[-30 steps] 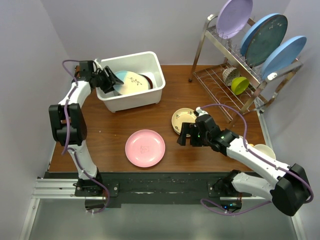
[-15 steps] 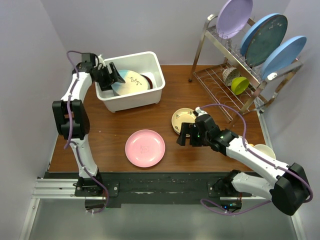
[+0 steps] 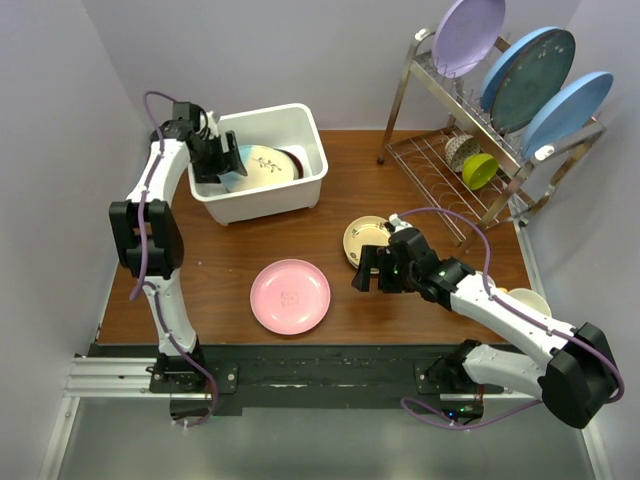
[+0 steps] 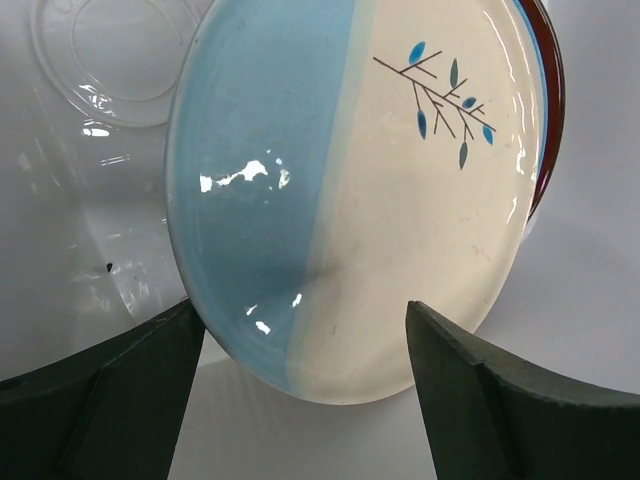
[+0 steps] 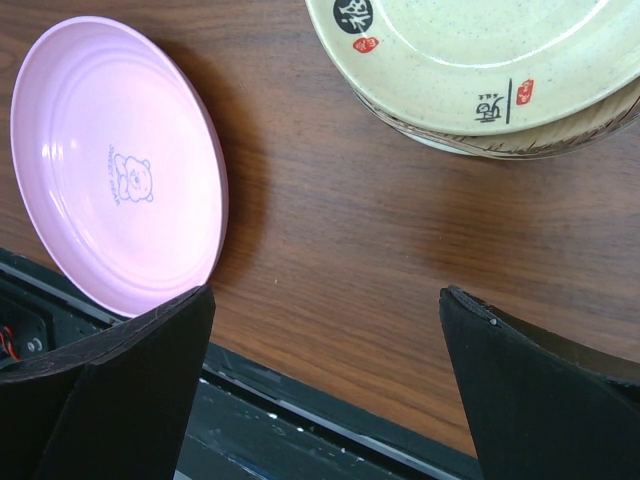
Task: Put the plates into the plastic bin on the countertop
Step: Place the plate in the plastic bin.
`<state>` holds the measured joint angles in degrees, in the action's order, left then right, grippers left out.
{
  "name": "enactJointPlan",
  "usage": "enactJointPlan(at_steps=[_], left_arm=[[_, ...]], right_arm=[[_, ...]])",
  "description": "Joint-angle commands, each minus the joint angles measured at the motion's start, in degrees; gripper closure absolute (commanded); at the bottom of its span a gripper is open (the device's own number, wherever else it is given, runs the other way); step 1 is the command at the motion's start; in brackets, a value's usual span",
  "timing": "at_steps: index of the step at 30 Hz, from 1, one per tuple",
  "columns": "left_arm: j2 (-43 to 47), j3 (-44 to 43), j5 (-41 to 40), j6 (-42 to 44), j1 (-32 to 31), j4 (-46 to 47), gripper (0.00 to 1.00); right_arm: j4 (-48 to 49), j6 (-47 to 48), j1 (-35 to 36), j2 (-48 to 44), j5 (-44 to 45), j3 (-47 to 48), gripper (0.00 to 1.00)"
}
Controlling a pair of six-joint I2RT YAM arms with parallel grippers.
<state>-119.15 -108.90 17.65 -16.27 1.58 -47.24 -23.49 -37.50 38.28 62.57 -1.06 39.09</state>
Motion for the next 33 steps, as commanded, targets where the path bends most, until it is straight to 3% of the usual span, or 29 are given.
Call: enactJointPlan(at_steps=[1,13,33], left_arm=[[4.72,-4.04,-4.81,3.97,-0.61,0.22,0.14],[7.88,-8.26,-13.25,5.2,-7.21,-2.76,0.12],[26.6,3.16,0.35,-0.59,-7.3,4.52,0.04]], right_arm=[[1.51,-0.03,0.04,-0.16,-0.61,0.11,0.01],[2.13,-0.65,0.04,0.45,-1.49,0.37,0.01],[6.08,-1.79,0.21,0.8,-7.02,-0.51,0.01]])
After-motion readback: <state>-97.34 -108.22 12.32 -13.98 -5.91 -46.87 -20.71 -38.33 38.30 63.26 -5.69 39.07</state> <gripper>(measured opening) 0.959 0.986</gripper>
